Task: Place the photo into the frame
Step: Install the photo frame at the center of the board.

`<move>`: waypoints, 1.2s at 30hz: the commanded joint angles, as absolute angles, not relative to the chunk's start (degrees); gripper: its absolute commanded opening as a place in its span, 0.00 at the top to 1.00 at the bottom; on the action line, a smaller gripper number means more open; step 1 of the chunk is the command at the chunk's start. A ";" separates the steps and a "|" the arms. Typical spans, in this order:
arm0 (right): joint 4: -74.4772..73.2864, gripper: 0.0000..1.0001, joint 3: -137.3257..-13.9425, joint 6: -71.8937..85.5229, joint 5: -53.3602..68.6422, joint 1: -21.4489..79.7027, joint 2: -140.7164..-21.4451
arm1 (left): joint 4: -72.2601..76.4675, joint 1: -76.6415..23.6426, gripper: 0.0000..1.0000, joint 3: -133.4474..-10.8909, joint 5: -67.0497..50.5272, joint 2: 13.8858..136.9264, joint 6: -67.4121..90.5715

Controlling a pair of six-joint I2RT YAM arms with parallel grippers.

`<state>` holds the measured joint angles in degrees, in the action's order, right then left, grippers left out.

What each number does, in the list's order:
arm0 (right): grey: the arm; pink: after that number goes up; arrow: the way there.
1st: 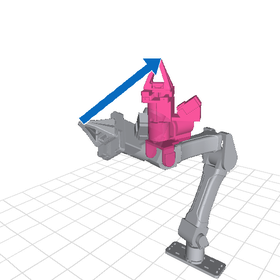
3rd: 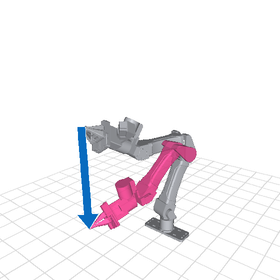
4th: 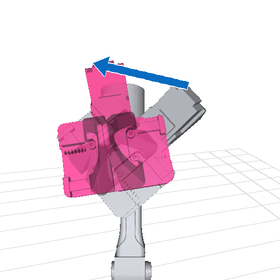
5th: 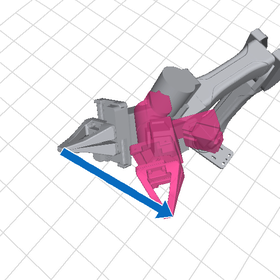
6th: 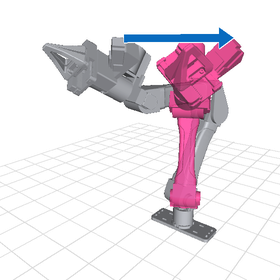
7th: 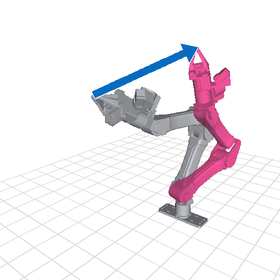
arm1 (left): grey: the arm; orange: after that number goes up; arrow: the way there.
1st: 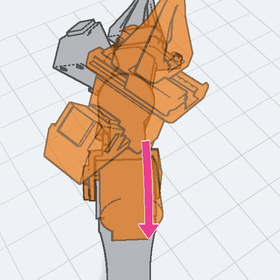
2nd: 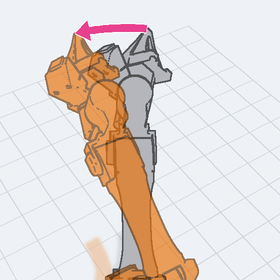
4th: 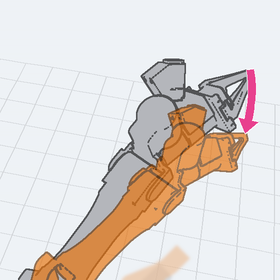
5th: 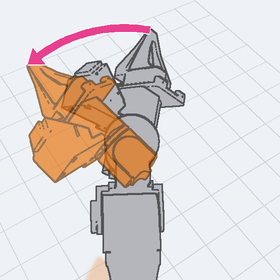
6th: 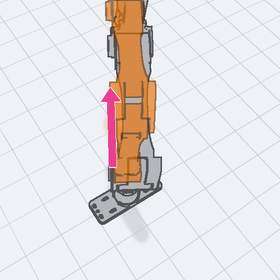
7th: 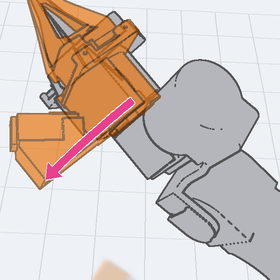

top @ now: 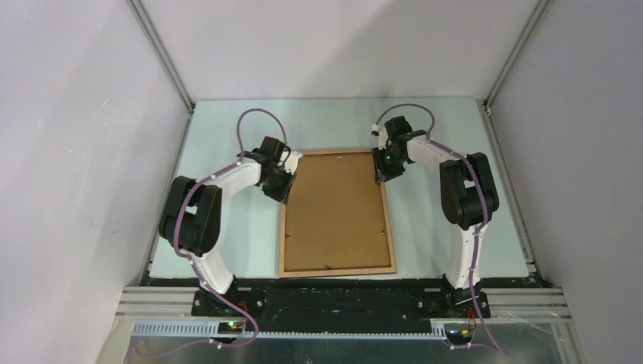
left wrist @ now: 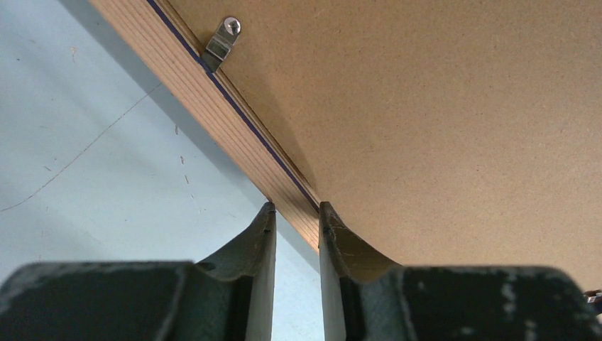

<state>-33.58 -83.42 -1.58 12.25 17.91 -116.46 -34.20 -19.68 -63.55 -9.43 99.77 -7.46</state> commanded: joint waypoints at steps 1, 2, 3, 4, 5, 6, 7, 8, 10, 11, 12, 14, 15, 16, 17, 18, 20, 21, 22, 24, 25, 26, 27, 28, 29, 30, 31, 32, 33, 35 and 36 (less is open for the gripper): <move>-34.34 0.69 -85.00 -3.95 10.73 18.27 -117.74 | -32.88 -19.55 0.96 -63.63 -10.89 99.54 -8.92; -34.39 0.70 -85.08 -4.04 11.05 18.27 -117.71 | -32.88 -19.53 0.97 -63.63 -10.90 99.61 -8.91; -34.48 0.72 -85.12 -4.28 11.24 18.26 -117.69 | -32.87 -19.52 0.96 -63.63 -10.85 99.64 -8.89; -34.56 0.73 -85.22 -4.47 11.64 18.23 -117.69 | -32.92 -19.51 0.97 -63.63 -10.83 99.60 -8.97; -34.54 0.75 -85.28 -4.72 11.80 18.22 -117.64 | -32.93 -19.51 0.97 -63.59 -10.75 99.63 -9.01; -34.59 0.75 -85.37 -4.91 12.20 18.22 -117.62 | -32.94 -19.51 0.97 -63.52 -10.74 99.59 -9.02; -34.66 0.76 -85.44 -5.14 12.34 18.21 -117.56 | -32.91 -19.47 0.97 -63.47 -10.70 99.59 -9.08; -34.69 0.76 -85.54 -5.46 12.62 18.24 -117.58 | -32.89 -19.45 0.97 -63.47 -10.72 99.58 -9.06; -34.90 0.77 -85.70 -5.89 13.04 18.23 -117.56 | -32.94 -19.44 0.97 -63.53 -10.78 99.77 -9.09; -35.03 0.77 -85.78 -6.02 13.20 18.26 -117.59 | -32.95 -19.43 0.97 -63.61 -10.75 99.80 -9.03; -35.21 0.78 -85.96 -6.30 13.60 18.28 -117.59 | -32.96 -19.42 0.97 -63.62 -10.80 99.87 -9.05; -35.51 0.78 -86.24 -6.69 14.02 18.28 -117.72 | -32.99 -19.45 0.97 -63.70 -10.81 99.99 -9.02; -35.69 0.78 -86.51 -6.81 14.17 18.24 -117.76 | -32.98 -19.43 0.97 -63.74 -10.85 100.08 -9.04; -35.97 0.78 -86.63 -6.98 14.66 18.16 -117.77 | -32.94 -19.43 0.97 -63.73 -10.82 100.14 -9.00; -36.05 0.76 -86.76 -7.05 14.98 18.13 -117.66 | -32.95 -19.43 0.97 -63.72 -10.82 100.14 -9.00; -36.43 0.75 -86.80 -7.17 15.61 18.07 -117.42 | -32.96 -19.45 0.97 -63.72 -10.72 100.12 -9.02; -37.00 0.66 -86.79 -7.28 16.57 17.90 -116.74 | -32.96 -19.44 0.97 -63.65 -10.71 100.04 -9.01; -37.18 0.60 -86.60 -7.24 17.28 17.77 -116.51 | -32.96 -19.43 0.97 -63.64 -10.65 99.87 -8.97; -37.57 0.57 -86.46 -7.22 17.69 17.76 -115.72 | -32.92 -19.40 0.97 -63.64 -10.60 99.86 -8.97; -38.04 0.50 -85.78 -7.21 18.58 17.68 -114.40 | -32.98 -19.34 0.97 -63.63 -10.61 99.72 -8.83; -38.18 0.47 -84.97 -7.21 18.93 17.67 -113.84 | -32.92 -19.34 0.97 -63.63 -10.63 99.73 -8.80; -38.29 0.46 -84.50 -7.23 19.09 17.58 -112.88 | -32.95 -19.34 0.97 -63.70 -10.63 99.70 -8.71; -38.35 0.44 -83.53 -7.37 19.58 17.53 -112.29 | -32.95 -19.29 0.97 -63.71 -10.63 99.70 -8.53; -38.57 0.42 -82.98 -7.46 19.85 17.51 -111.17 | -32.96 -19.30 0.97 -63.74 -10.63 99.73 -8.53; -38.66 0.41 -81.83 -7.64 20.23 17.45 -110.69 | -32.96 -19.32 0.97 -63.73 -10.63 99.68 -8.42; -39.02 0.39 -81.26 -7.82 20.31 17.43 -109.68 | -32.94 -19.27 0.97 -63.72 -10.63 99.68 -8.43; -39.20 0.39 -79.97 -8.11 20.33 17.41 -109.15 | -32.95 -19.26 0.97 -63.77 -10.57 99.58 -8.39; -39.44 0.38 -79.27 -8.27 20.27 17.32 -108.08 | -32.89 -19.25 0.97 -63.73 -10.51 99.54 -8.33; -39.59 0.37 -77.72 -8.59 20.01 17.29 -107.57 | -32.94 -19.21 0.97 -63.77 -10.38 99.50 -8.23; -40.01 0.36 -75.30 -9.16 19.43 17.31 -105.45 | -32.96 -19.17 0.97 -63.80 -10.39 99.42 -8.25; -40.26 0.35 -73.89 -9.37 19.25 17.31 -104.93 | -32.96 -19.21 0.97 -63.81 -10.38 99.47 -8.19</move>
